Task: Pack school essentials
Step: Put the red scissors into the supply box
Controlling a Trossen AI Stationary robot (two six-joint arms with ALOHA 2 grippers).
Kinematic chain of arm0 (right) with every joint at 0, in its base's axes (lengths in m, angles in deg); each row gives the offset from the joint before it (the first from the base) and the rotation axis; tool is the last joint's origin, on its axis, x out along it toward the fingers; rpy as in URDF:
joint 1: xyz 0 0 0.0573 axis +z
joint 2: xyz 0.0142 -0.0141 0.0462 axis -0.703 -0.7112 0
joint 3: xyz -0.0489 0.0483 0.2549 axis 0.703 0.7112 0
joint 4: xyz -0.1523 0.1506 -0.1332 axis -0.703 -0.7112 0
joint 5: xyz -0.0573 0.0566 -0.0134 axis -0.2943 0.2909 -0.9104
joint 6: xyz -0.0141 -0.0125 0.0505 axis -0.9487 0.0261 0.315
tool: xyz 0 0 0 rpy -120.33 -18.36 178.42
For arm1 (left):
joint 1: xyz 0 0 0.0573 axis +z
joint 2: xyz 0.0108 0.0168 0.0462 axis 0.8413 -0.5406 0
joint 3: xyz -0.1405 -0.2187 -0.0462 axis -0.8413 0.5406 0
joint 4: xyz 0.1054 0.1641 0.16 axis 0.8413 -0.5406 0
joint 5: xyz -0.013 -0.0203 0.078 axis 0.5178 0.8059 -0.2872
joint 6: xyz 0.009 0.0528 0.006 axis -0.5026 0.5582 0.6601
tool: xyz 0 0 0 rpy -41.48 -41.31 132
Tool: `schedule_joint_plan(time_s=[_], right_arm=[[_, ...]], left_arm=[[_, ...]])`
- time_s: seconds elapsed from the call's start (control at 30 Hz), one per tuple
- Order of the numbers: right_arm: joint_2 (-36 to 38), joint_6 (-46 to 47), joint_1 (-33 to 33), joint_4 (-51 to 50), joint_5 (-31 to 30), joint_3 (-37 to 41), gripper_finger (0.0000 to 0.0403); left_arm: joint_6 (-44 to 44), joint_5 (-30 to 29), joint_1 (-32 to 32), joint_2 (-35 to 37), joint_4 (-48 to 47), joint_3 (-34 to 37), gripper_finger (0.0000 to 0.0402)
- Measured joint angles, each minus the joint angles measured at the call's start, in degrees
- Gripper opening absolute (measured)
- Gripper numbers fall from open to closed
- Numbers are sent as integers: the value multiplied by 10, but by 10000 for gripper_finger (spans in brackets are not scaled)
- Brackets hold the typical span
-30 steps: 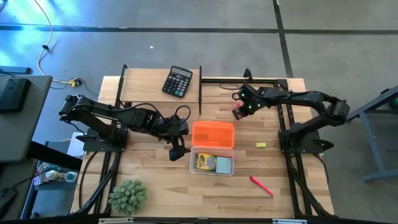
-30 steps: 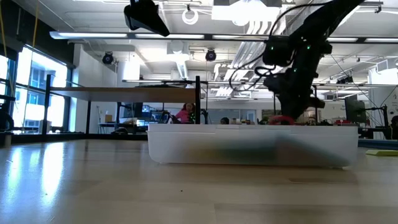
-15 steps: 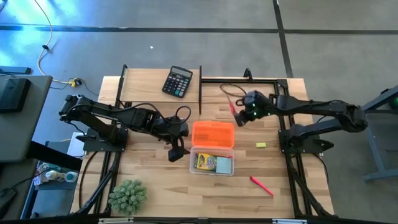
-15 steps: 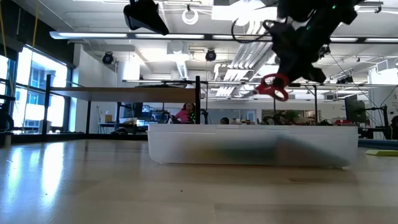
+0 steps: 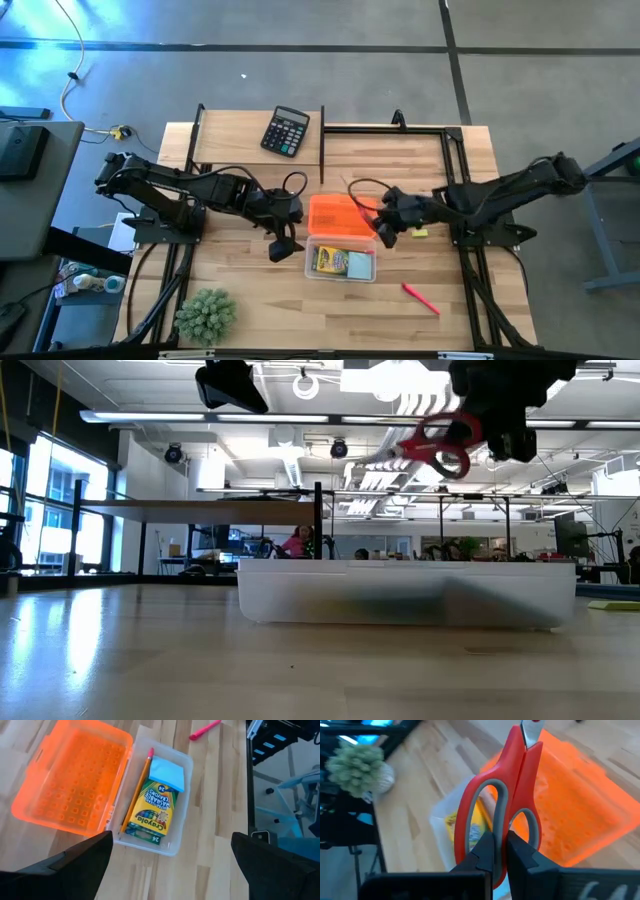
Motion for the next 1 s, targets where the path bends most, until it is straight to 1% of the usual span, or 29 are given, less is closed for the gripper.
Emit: schedule_joint_plan(time_s=[0.1,0.27,0.37,0.47,0.6,0.7,0.83,1.0], right_arm=[[0,7,38,18,-31,0,7],[0,2,85,45,-61,-1,7],[-10,-9,104,32,-62,-22,7],[-42,-37,120,-11,-66,-67,7],[-90,-59,121,-90,-65,-123,7],[-124,-86,121,-132,-56,-156,7],[-176,-145,121,-162,-16,-191,7],[-238,-180,121,-199,0,-218,7]], left_arm=[[-22,0,-2,0,-2,0,395],[-54,0,-9,0,-6,0,395],[-76,0,-14,0,-17,0,395],[-94,-2,-16,0,-35,0,395],[-122,-8,-16,0,-54,0,395],[-137,-9,-16,0,-62,0,395],[-142,-9,-16,0,-63,0,395],[-148,-10,-16,0,-63,0,395]])
